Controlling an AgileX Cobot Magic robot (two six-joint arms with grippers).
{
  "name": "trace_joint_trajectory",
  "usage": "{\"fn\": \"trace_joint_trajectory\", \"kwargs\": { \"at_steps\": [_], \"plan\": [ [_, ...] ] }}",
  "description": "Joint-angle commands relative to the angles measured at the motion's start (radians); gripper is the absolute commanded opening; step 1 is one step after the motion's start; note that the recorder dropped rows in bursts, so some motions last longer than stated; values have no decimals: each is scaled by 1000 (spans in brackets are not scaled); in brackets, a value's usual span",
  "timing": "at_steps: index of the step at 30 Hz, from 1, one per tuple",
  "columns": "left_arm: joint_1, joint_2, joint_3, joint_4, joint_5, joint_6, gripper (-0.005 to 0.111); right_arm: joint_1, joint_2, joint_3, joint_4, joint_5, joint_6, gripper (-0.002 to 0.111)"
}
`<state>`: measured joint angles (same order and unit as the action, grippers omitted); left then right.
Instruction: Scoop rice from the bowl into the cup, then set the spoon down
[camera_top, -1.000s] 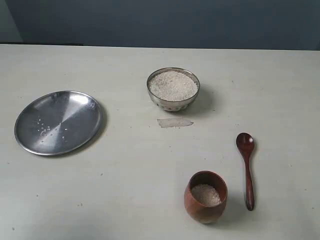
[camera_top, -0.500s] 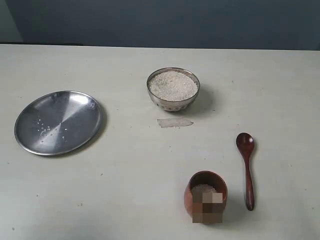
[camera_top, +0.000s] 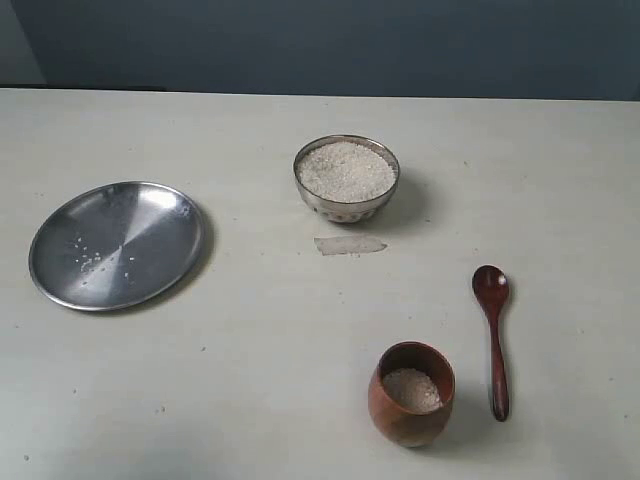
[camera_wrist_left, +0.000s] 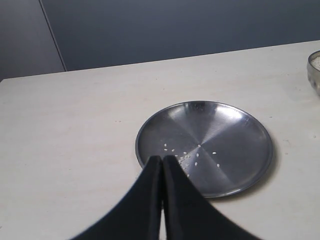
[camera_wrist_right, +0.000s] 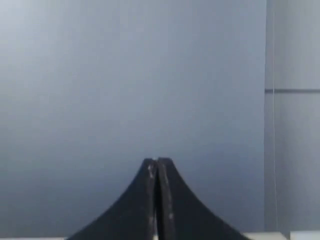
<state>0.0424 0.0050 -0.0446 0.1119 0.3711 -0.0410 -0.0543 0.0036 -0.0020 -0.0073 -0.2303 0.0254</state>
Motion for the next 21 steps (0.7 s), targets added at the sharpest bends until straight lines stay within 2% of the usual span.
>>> {"fn": "trace_joint_trajectory", "kwargs": {
  "at_steps": [1, 5, 8, 13, 16, 21],
  "plan": [
    [-6, -5, 7, 5, -5, -1, 0, -5, -4, 2, -6, -255, 2, -1],
    [-6, -5, 7, 5, -5, -1, 0, -5, -4, 2, -6, -453, 7, -1],
    [-6, -5, 7, 5, -5, -1, 0, -5, -4, 2, -6, -581, 82, -1],
    [-6, -5, 7, 5, -5, -1, 0, -5, -4, 2, -6, -630, 271, -1],
    [-6, -5, 7, 5, -5, -1, 0, -5, -4, -30, -8, -538, 385, -1],
    [-6, -5, 7, 5, -5, -1, 0, 26, -4, -174, -46, -173, 421, -1]
  ]
}}
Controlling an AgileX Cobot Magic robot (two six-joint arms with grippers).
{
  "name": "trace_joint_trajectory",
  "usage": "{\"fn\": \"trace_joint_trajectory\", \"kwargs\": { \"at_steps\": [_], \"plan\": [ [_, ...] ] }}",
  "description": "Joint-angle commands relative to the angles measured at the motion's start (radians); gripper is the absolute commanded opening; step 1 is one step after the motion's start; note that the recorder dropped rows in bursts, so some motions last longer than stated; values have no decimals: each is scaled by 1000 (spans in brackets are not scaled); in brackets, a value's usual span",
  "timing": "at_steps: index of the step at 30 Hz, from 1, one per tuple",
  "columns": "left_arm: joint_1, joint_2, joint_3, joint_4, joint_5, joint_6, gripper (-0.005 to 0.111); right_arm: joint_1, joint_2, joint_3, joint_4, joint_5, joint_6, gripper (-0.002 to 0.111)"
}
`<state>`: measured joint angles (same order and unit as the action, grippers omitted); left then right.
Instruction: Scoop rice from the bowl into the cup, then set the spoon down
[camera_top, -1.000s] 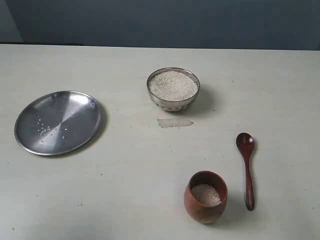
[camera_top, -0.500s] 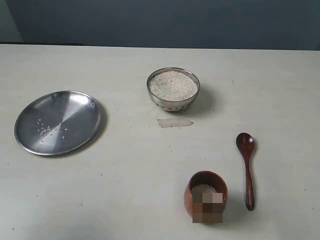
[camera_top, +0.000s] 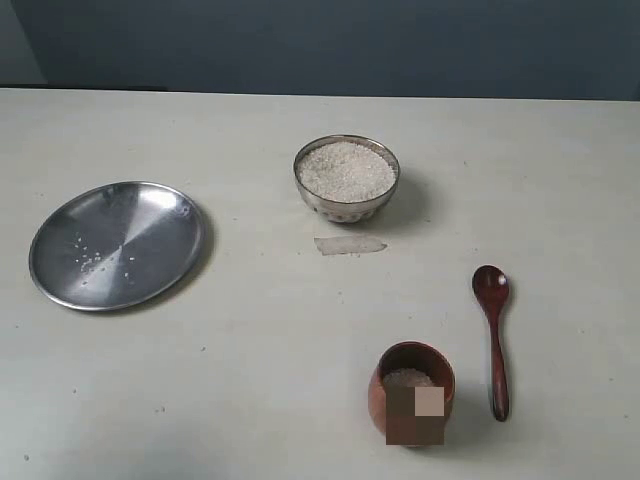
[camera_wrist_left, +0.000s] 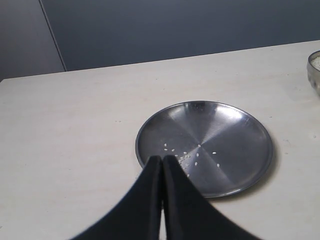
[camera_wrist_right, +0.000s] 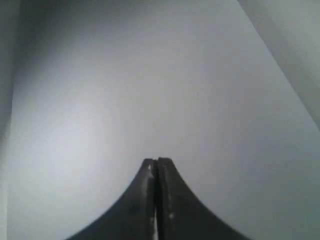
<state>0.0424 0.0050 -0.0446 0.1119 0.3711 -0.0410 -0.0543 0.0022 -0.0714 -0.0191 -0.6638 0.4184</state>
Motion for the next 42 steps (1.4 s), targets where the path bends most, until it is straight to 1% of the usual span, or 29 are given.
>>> {"fn": "trace_joint_trajectory", "kwargs": {
  "at_steps": [1, 3, 5, 8, 12, 14, 18, 21, 25, 33, 37, 42],
  "plan": [
    [-6, -5, 7, 5, -5, -1, 0, 40, -2, -139, -48, 339, 28, -1],
    [-6, -5, 7, 5, -5, -1, 0, 68, -2, -197, -96, 449, 25, -1],
    [-6, -5, 7, 5, -5, -1, 0, 100, -2, -245, -174, 502, 14, -1],
    [-6, -5, 7, 5, -5, -1, 0, 143, -1, -292, -246, 504, -19, -1],
    [-6, -5, 7, 5, -5, -1, 0, 207, 38, -331, -265, 506, -21, -1],
    [-6, -5, 7, 5, -5, -1, 0, 238, 70, -349, -267, 554, -23, -1],
    [-6, -5, 7, 5, -5, -1, 0, 287, 164, -402, -267, 774, -23, -1],
    [-6, -5, 7, 5, -5, -1, 0, 324, 241, -424, -267, 871, -26, -1],
    [-6, -5, 7, 5, -5, -1, 0, 361, 346, -426, -268, 925, -58, -1],
    [-6, -5, 7, 5, -5, -1, 0, 448, 564, -426, -250, 1098, -91, -1],
    [-6, -5, 7, 5, -5, -1, 0, 476, 671, -426, -196, 1134, -135, -1],
    [-6, -5, 7, 5, -5, -1, 0, 492, 810, -426, -150, 1159, -137, -1]
  ]
}}
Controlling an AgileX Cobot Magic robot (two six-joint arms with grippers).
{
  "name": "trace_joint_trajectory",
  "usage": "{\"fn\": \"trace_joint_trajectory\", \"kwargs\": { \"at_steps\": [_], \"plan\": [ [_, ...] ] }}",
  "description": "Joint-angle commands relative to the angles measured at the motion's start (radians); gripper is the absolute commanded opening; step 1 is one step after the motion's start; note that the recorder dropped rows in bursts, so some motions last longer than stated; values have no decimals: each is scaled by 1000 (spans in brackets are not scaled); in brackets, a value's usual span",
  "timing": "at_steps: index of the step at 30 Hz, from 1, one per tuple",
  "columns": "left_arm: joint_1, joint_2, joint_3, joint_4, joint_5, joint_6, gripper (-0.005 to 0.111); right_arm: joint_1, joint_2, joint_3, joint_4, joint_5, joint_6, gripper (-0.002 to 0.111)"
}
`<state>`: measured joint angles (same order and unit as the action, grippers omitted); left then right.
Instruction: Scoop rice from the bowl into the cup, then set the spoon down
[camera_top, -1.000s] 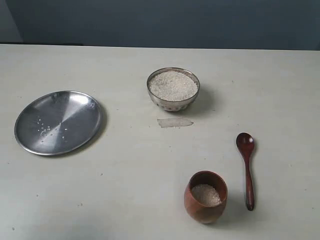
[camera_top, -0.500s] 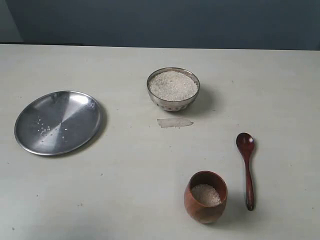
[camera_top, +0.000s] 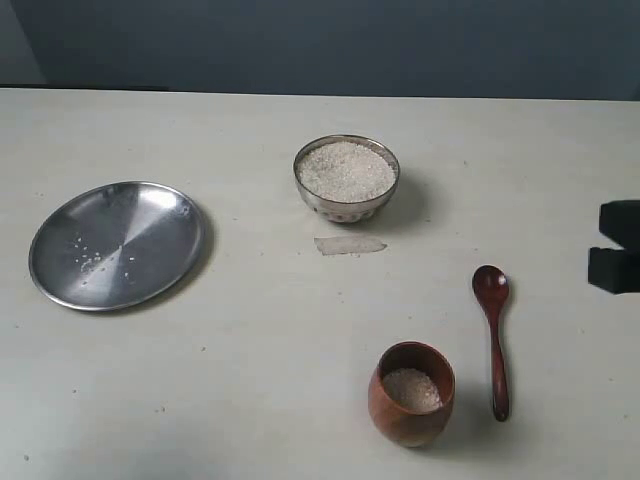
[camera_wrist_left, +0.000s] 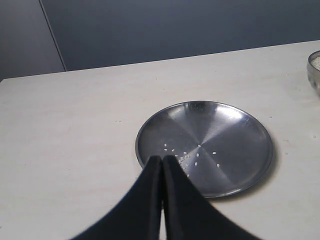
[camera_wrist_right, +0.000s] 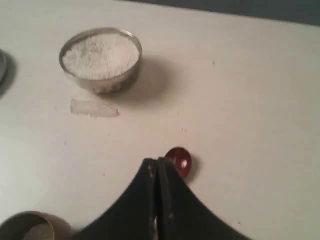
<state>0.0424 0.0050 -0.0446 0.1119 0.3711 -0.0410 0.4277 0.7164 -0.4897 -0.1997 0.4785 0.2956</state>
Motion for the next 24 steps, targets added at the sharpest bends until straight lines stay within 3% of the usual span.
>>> {"fn": "trace_joint_trajectory", "kwargs": {
  "at_steps": [1, 24],
  "plan": [
    [-6, -5, 7, 5, -5, -1, 0, 11, 125, -7, 33, 20, -14, -1],
    [-6, -5, 7, 5, -5, -1, 0, 13, 544, -5, 215, 41, -70, -1]
  ]
}}
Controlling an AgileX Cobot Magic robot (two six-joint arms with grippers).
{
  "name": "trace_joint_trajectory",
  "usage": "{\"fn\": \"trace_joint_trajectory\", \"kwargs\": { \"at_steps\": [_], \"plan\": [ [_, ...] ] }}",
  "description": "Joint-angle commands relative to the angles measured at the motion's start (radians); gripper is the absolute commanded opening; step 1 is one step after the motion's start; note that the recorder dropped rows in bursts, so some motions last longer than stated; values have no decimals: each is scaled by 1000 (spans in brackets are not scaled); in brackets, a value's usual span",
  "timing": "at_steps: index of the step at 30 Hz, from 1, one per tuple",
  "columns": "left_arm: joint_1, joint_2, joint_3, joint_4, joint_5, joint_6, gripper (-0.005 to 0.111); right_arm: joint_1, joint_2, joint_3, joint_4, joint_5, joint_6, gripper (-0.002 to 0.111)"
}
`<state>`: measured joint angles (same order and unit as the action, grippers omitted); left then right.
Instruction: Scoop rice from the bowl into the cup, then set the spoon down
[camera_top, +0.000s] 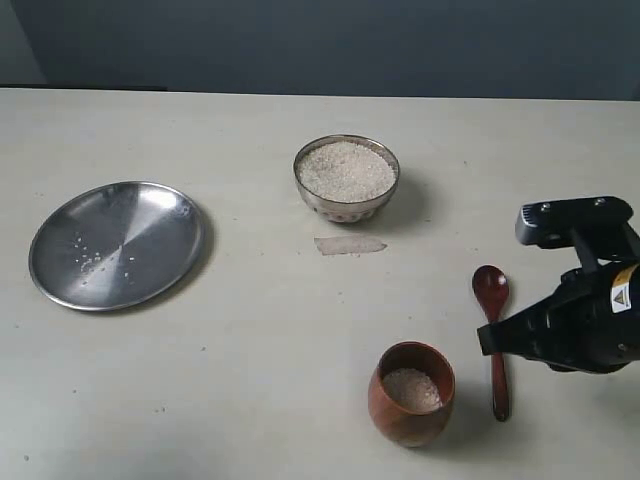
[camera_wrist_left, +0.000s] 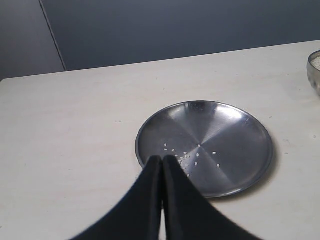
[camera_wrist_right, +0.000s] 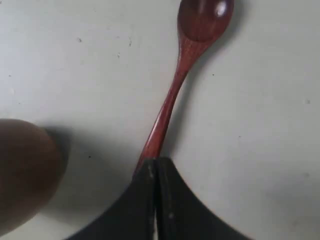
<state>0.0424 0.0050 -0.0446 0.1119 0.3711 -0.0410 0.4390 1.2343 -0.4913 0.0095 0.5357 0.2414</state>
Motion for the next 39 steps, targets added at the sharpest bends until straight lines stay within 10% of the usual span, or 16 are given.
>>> {"fn": "trace_joint_trajectory", "kwargs": {
  "at_steps": [1, 32, 39],
  "plan": [
    [-6, -5, 7, 5, -5, -1, 0, 2, 28, -4, 5, -19, -16, -1],
    [-6, -5, 7, 146, -13, -2, 0, 2, 28, -4, 221, -116, -13, -1],
    [-6, -5, 7, -560, -304, -7, 0, 2, 28, -4, 224, -116, -13, -1]
  ]
}}
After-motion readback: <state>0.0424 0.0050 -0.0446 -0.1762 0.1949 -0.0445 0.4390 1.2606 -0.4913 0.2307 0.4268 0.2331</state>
